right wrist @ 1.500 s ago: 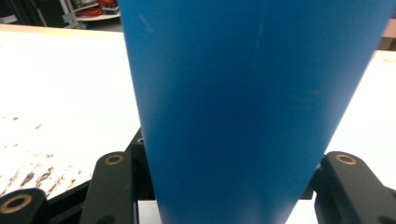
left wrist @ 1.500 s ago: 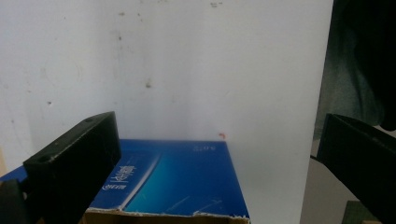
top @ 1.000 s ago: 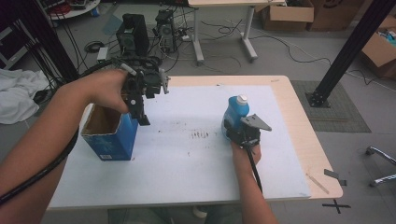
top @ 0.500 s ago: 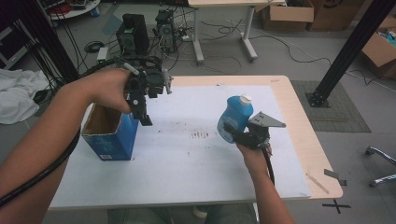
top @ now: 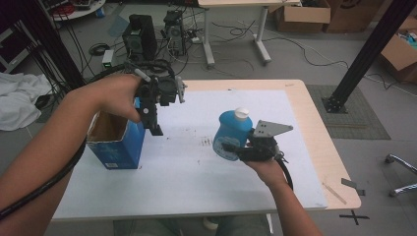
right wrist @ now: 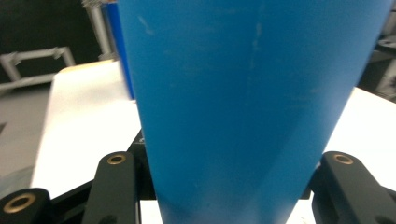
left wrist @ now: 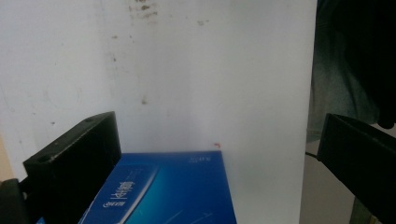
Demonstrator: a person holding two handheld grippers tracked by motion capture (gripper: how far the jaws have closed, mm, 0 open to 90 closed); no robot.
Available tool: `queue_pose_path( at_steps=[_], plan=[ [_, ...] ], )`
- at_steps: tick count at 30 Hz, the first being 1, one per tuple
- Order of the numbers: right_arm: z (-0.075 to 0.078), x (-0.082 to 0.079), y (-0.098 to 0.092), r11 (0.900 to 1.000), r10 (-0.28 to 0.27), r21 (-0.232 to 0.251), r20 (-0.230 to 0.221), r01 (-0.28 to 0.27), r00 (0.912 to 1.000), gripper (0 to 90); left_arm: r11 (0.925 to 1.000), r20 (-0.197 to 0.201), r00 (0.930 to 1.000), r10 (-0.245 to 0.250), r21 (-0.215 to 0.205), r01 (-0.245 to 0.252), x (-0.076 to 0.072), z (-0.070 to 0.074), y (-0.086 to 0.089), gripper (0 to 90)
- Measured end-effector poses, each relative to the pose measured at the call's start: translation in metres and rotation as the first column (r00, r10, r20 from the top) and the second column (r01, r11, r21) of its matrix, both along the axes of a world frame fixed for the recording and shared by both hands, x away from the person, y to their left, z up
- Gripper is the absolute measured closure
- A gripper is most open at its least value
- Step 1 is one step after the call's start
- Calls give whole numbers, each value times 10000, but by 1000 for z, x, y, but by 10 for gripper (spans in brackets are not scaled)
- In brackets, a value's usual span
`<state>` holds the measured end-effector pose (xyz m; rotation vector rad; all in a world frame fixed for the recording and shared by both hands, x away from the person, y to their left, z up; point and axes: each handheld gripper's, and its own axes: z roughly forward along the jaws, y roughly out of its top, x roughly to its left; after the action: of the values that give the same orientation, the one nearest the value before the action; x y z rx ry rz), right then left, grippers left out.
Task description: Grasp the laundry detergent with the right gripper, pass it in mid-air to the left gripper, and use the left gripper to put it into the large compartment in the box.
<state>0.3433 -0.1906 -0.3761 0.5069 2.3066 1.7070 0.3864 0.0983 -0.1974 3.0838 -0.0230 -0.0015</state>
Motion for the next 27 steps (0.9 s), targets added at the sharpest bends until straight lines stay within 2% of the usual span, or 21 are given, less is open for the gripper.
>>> queue_pose_path(
  at_steps=[5, 11, 15, 27],
  plan=[
    [3, -5, 14, 9936, 1097, -280, 50, -1095, 9939, 453, 9998, -31, 9998, -206, -40, 206, -5, 1, -7, 1],
    [7, -8, 31, 9790, 1995, -457, 163, -1986, 9798, 453, 9989, -120, 9988, -467, -52, 467, -12, 1, -16, 1],
    [10, -10, 43, 9657, 2552, -530, 163, -2540, 9668, 452, 9983, -168, 9982, -576, -19, 575, -16, -1, -21, 1],
    [9, -10, 77, 9376, 3423, -743, 233, -3398, 9393, 450, 9970, -378, 9964, -762, -144, 757, -26, -2, -32, 1]
  ],
)
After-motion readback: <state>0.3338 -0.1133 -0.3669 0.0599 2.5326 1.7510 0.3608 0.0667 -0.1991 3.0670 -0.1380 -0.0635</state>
